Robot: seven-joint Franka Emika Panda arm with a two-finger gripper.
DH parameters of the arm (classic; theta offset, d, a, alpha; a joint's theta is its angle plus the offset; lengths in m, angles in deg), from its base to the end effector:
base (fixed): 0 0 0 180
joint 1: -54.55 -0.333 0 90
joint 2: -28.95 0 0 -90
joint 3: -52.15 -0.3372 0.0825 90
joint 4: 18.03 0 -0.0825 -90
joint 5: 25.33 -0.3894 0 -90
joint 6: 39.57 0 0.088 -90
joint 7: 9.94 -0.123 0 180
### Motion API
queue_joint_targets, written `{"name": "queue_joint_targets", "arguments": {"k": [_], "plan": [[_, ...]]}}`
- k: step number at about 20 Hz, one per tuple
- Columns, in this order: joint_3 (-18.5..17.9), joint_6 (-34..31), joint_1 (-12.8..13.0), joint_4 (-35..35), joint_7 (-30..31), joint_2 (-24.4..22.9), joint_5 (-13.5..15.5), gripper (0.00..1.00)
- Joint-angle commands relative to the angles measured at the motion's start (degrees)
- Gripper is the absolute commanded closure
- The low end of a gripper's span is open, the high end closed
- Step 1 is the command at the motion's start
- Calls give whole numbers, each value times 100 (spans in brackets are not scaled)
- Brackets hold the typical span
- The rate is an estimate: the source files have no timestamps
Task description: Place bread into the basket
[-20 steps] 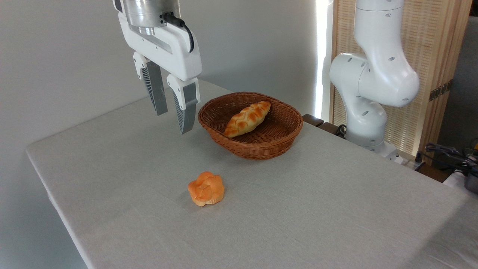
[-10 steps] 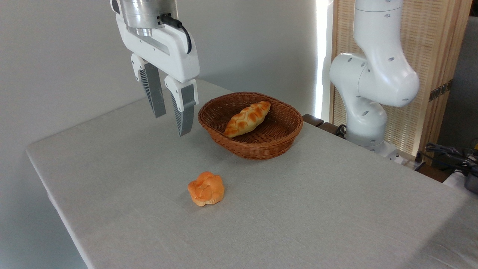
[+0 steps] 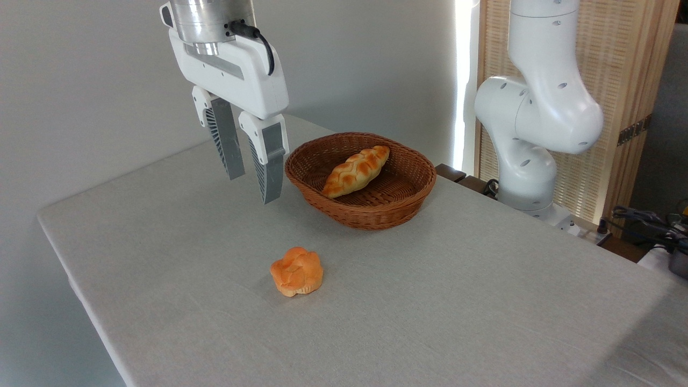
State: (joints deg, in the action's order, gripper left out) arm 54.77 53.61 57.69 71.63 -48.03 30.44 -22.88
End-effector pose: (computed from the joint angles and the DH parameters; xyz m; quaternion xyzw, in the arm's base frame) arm 0.5711 -0.0623 0.6229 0.9276 -0.3725 0.0231 0.0162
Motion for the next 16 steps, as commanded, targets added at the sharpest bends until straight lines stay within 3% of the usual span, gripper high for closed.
{"name": "queue_joint_targets", "arguments": {"k": [1, 16], "plan": [[-61, -98, 64, -151, -15, 79, -96, 0], [1, -124, 55, -151, 29, 114, -281, 0]]}}
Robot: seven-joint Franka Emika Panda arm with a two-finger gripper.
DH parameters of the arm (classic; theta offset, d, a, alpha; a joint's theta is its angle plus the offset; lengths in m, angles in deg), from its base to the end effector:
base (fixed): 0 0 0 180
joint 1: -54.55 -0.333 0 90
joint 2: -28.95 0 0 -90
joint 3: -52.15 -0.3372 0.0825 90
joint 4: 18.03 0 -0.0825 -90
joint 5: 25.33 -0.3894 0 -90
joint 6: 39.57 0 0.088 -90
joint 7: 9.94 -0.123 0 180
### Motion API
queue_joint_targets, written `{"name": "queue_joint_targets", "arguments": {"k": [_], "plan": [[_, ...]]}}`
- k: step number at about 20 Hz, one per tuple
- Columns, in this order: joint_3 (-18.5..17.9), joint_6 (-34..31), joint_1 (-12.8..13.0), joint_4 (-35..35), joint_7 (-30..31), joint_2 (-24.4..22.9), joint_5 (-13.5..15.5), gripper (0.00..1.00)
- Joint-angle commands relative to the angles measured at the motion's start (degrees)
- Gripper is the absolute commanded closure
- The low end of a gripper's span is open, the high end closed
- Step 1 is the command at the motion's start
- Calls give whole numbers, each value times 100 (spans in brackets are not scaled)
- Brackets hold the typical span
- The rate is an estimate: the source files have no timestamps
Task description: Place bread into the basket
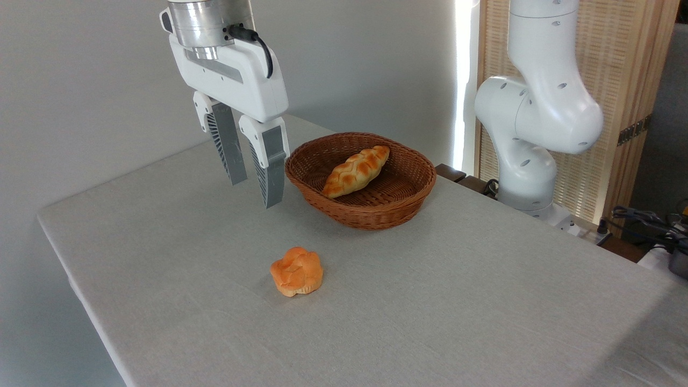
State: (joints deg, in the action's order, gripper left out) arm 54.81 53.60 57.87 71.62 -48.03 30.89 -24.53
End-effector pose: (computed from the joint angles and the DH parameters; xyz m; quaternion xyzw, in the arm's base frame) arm 0.5735 -0.0613 0.6184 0.9270 -0.3748 0.0154 0.0036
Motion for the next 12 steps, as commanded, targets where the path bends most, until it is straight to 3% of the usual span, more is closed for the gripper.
{"name": "queue_joint_targets", "arguments": {"k": [1, 12], "plan": [[-2, -124, 46, -150, 29, 69, -124, 0], [-20, -124, 37, -159, 21, 78, -80, 0]]}}
